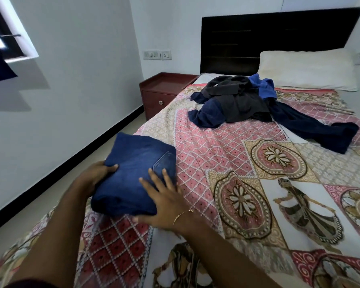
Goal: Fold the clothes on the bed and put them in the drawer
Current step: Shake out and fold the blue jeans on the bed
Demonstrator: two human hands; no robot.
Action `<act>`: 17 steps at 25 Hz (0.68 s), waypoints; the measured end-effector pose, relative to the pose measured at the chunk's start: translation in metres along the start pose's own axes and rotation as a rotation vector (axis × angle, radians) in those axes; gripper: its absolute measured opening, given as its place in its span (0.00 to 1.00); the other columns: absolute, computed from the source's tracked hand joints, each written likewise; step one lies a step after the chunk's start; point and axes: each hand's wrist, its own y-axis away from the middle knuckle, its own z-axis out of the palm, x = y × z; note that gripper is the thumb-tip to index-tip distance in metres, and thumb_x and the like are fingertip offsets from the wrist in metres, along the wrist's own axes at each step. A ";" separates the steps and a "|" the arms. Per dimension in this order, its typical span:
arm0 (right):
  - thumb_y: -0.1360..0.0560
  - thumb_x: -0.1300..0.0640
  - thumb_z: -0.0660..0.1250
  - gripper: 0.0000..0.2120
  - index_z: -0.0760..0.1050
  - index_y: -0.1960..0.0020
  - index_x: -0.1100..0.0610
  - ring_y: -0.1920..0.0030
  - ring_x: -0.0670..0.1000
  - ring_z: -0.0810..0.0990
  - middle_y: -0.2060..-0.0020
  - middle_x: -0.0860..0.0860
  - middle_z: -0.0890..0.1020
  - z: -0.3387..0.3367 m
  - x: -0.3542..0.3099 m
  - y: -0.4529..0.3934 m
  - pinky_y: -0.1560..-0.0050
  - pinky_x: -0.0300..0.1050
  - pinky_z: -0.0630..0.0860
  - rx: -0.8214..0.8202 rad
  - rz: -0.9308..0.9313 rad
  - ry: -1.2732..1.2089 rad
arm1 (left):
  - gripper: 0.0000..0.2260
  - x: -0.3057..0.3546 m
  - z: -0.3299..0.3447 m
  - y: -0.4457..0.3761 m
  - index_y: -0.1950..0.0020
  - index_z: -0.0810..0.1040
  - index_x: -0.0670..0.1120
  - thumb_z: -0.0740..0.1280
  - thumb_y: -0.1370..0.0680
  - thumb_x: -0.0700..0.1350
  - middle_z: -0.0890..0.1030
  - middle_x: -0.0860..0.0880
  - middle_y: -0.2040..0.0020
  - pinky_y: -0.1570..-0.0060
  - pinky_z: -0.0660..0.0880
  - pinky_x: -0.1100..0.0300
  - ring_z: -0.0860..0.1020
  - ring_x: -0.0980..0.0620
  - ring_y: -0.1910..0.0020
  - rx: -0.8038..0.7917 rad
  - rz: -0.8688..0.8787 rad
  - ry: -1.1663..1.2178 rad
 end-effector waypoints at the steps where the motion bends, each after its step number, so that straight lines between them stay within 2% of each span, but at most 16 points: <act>1: 0.28 0.38 0.64 0.40 0.46 0.24 0.43 0.26 0.56 0.33 0.24 0.46 0.40 0.008 0.000 -0.002 0.30 0.69 0.43 -0.037 -0.023 0.051 | 0.04 -0.008 -0.006 -0.006 0.49 0.77 0.40 0.63 0.21 0.37 0.80 0.38 0.47 0.49 0.77 0.49 0.80 0.42 0.54 0.080 -0.006 -0.190; 2: 0.27 0.40 0.64 0.39 0.45 0.24 0.43 0.26 0.56 0.32 0.24 0.46 0.39 0.014 0.000 -0.006 0.31 0.70 0.43 -0.049 -0.035 0.088 | 0.07 -0.015 -0.009 -0.012 0.47 0.77 0.38 0.64 0.21 0.39 0.79 0.35 0.45 0.45 0.75 0.47 0.79 0.40 0.50 0.162 -0.008 -0.361; 4: 0.26 0.40 0.63 0.38 0.45 0.24 0.42 0.26 0.57 0.33 0.24 0.46 0.40 0.021 0.001 -0.014 0.32 0.72 0.43 -0.059 -0.028 0.124 | 0.12 -0.019 -0.008 -0.019 0.41 0.76 0.36 0.62 0.21 0.41 0.77 0.34 0.41 0.42 0.71 0.51 0.76 0.37 0.42 0.271 0.012 -0.589; 7: 0.27 0.34 0.59 0.37 0.46 0.25 0.41 0.26 0.55 0.33 0.24 0.46 0.42 0.025 0.001 -0.019 0.32 0.72 0.41 -0.131 0.035 0.128 | 0.16 -0.018 -0.002 -0.023 0.36 0.72 0.34 0.59 0.20 0.42 0.73 0.33 0.36 0.42 0.68 0.51 0.72 0.36 0.38 0.232 -0.020 -0.788; 10: 0.28 0.30 0.53 0.35 0.49 0.25 0.40 0.26 0.53 0.33 0.24 0.44 0.43 0.026 -0.001 -0.019 0.31 0.71 0.40 -0.163 0.098 0.080 | 0.21 -0.013 0.006 -0.020 0.31 0.65 0.34 0.58 0.21 0.42 0.67 0.32 0.32 0.37 0.66 0.48 0.69 0.35 0.34 0.216 -0.024 -0.850; 11: 0.27 0.29 0.51 0.34 0.50 0.26 0.40 0.26 0.53 0.33 0.24 0.44 0.43 0.026 -0.001 -0.019 0.31 0.71 0.40 -0.162 0.112 0.068 | 0.25 -0.008 0.013 -0.015 0.27 0.58 0.36 0.59 0.21 0.43 0.61 0.34 0.28 0.33 0.63 0.47 0.64 0.35 0.31 0.242 0.011 -0.845; 13: 0.27 0.29 0.48 0.32 0.51 0.26 0.39 0.26 0.52 0.33 0.24 0.43 0.44 0.025 -0.003 -0.020 0.31 0.69 0.40 -0.160 0.134 0.049 | 0.33 0.003 0.034 -0.004 0.23 0.44 0.41 0.59 0.21 0.48 0.46 0.40 0.23 0.28 0.51 0.45 0.49 0.39 0.24 0.252 0.204 -0.964; 15: 0.25 0.32 0.46 0.28 0.53 0.27 0.38 0.26 0.52 0.33 0.24 0.43 0.45 0.026 -0.005 -0.019 0.31 0.69 0.40 -0.144 0.144 0.021 | 0.33 0.000 0.055 0.001 0.23 0.40 0.46 0.55 0.20 0.55 0.38 0.46 0.23 0.28 0.42 0.42 0.39 0.44 0.24 0.151 0.424 -1.182; 17: 0.23 0.35 0.47 0.25 0.56 0.27 0.39 0.25 0.52 0.34 0.24 0.44 0.46 0.028 -0.008 -0.019 0.31 0.70 0.41 -0.112 0.131 0.012 | 0.32 -0.011 0.059 -0.009 0.23 0.38 0.50 0.50 0.20 0.61 0.37 0.50 0.23 0.28 0.39 0.38 0.37 0.49 0.24 0.044 0.427 -1.264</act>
